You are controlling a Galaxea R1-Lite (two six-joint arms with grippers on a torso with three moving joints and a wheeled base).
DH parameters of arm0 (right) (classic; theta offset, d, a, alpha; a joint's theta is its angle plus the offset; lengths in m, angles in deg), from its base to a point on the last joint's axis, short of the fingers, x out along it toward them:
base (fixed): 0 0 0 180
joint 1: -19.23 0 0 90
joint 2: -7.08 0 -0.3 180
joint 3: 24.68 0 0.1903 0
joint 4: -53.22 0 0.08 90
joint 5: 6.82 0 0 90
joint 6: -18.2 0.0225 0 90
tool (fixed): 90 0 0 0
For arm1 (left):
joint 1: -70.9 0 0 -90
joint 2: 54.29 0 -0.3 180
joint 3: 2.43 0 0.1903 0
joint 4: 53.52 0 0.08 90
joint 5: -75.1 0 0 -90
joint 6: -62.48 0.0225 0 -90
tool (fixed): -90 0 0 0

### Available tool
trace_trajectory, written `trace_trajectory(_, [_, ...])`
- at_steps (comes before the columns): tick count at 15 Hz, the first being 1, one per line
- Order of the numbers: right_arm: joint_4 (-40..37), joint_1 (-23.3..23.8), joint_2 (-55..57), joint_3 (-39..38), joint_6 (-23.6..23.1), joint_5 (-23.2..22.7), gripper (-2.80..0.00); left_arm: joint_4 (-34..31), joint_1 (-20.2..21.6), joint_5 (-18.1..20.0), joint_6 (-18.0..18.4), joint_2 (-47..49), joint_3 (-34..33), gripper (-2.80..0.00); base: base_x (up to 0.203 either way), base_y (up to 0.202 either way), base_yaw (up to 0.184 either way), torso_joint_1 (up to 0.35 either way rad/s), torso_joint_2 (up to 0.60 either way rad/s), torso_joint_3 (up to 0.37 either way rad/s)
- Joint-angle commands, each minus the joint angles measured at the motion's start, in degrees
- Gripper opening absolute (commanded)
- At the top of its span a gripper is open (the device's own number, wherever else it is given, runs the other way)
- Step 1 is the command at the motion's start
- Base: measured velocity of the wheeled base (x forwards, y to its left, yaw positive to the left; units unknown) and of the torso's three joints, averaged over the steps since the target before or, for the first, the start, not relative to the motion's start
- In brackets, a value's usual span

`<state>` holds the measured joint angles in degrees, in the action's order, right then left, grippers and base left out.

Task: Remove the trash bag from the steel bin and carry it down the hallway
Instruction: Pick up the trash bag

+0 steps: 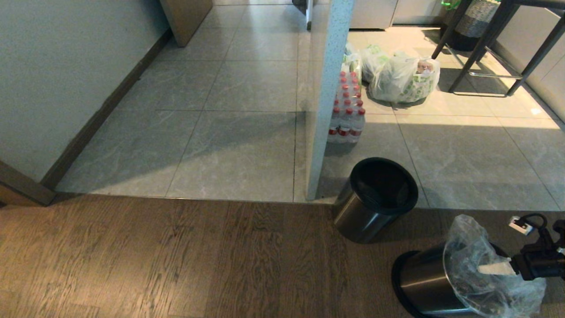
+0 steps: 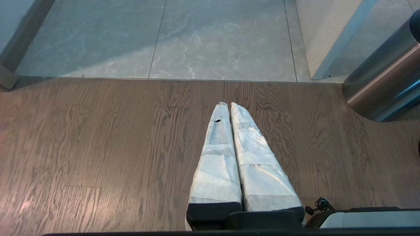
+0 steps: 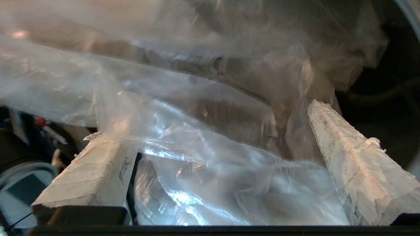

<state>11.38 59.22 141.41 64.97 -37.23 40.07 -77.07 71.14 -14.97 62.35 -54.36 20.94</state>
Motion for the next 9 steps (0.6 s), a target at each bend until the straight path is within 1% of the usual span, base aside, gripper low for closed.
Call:
trace_trajectory(1, [0.4,-0.6,1.8,0.0,-0.2,0.0,0.00,0.0,0.0,0.0,0.0,0.1,-0.2,-2.80,0.000,0.000,0.000,0.000,0.00,0.000])
trace_trajectory(4, [0.5,-1.3,3.0,0.1,-0.3,0.3,0.00,0.0,0.0,0.0,0.0,0.1,-0.2,-2.80,0.000,0.000,0.000,0.000,0.00,0.000])
trace_trajectory(6, [0.5,-1.4,3.0,-0.3,-0.6,-0.6,0.00,0.0,0.0,0.0,0.0,0.1,-0.2,-2.80,0.000,0.000,0.000,0.000,0.00,0.000])
trace_trajectory(9, [2.2,-1.4,3.0,-0.7,-0.7,-0.5,0.00,0.0,0.0,0.0,0.0,0.1,-0.2,-2.80,0.000,0.000,0.000,0.000,0.00,0.000])
